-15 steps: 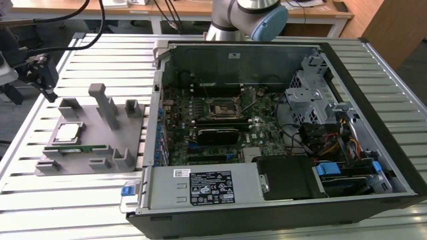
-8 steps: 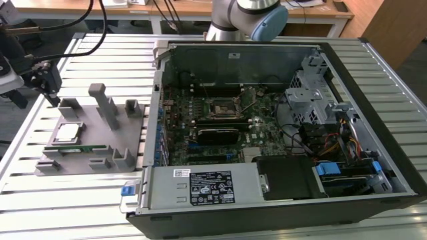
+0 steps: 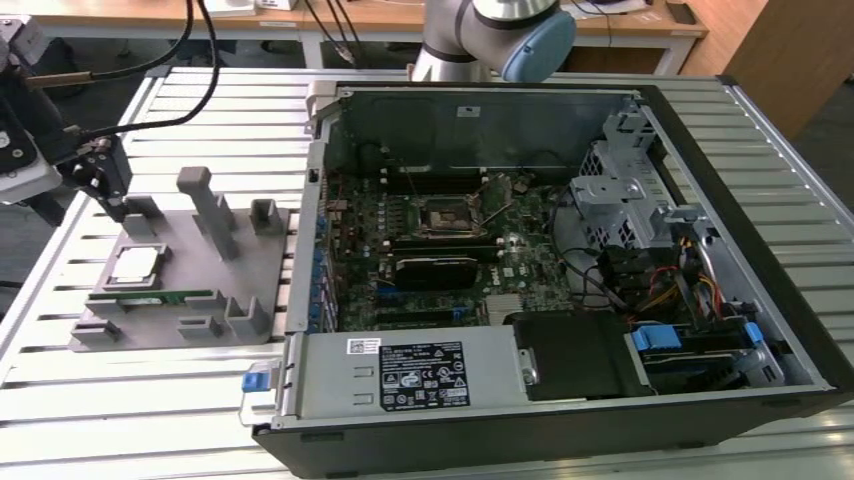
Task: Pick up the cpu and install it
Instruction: 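Pick up the cpu and move it towards the insertion slot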
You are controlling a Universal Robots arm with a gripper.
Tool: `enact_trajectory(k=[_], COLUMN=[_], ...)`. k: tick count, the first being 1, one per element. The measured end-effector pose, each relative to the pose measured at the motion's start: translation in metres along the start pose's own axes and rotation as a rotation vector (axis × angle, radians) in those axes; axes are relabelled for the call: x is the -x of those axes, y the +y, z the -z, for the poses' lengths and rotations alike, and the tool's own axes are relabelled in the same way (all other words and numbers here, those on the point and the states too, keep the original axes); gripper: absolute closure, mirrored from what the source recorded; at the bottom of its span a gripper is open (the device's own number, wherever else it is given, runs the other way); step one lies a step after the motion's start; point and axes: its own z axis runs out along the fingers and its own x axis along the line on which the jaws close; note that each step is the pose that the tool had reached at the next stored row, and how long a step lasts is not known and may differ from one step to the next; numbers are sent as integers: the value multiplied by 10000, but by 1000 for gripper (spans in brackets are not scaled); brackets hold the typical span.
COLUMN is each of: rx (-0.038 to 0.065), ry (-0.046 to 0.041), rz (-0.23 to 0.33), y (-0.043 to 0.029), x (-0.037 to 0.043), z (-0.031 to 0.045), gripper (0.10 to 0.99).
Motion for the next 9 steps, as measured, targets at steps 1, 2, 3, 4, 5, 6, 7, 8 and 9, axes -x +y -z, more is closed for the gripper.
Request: enact_trajectory(k=[1, 2, 3, 4, 5, 6, 7, 8, 9], rx=[0, -1, -1, -1, -1, 0, -1, -1, -1], ry=[0, 0, 0, 0, 0, -1, 0, 0, 1], rz=[-2, -5, -6, -7, -8, -8, -8, -8, -8], y=[0, -1, -1, -2, -3, -3, -5, -6, -6], x=[0, 0, 0, 0, -1, -1, -1, -1, -1], z=[-14, -26, -38, -51, -65, -82, -99, -119, -136], gripper=[439, 439, 439, 439, 439, 439, 439, 439, 439])
